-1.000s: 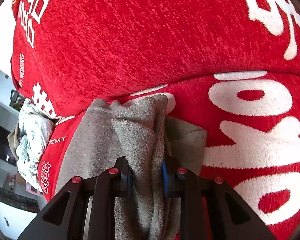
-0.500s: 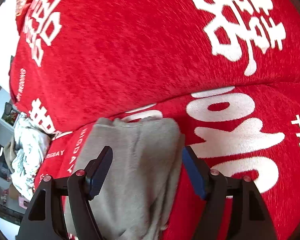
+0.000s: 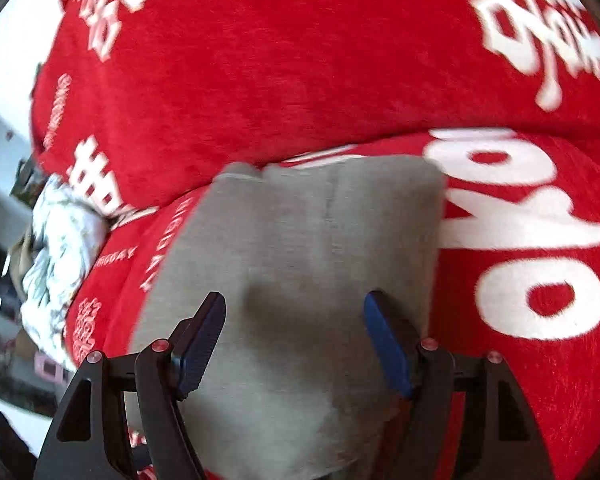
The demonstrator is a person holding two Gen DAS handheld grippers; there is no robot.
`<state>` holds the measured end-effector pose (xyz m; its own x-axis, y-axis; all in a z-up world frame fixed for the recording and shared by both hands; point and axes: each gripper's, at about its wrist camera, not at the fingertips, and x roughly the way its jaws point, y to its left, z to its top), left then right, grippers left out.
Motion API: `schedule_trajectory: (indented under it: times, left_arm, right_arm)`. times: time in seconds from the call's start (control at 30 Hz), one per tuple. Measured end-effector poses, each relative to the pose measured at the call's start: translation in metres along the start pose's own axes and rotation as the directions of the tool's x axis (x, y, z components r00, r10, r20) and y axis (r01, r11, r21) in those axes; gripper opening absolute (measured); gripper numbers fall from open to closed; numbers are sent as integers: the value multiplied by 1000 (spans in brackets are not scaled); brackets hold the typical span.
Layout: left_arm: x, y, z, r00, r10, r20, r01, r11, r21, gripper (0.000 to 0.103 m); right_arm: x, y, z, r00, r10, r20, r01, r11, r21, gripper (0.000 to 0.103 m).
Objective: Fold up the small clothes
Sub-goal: 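Open both grippers to release the folded sweater, then press and smooth the folded sweater bundle with both open grippers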
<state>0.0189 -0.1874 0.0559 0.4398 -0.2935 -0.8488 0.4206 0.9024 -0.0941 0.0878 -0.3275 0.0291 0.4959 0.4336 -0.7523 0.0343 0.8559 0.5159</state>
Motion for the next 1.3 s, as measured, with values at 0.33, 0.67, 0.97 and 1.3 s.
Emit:
schedule_trajectory:
  times: [0.33,0.67,0.97,1.3]
  left_arm:
    - [-23,56,13,996,-66,60,72,993,-93,72]
    - [2,104,11,998,-65,10,65,961,-268,72]
    - [18,111,2,1000,-29,-12,25,966,-256,72]
    - [-1,128,16,997,-54,52,65,966,-252,85]
  right_arm:
    - [-47,14,-30,998,22,63,-16,995,-96,75]
    - [-74,25,-81,987,59,146,-36,987,-155,76]
    - [-42,36,-95,994,107,27,-100,975,-201,76]
    - [-60,28,-95,994,63,93,-38,968,-248,86]
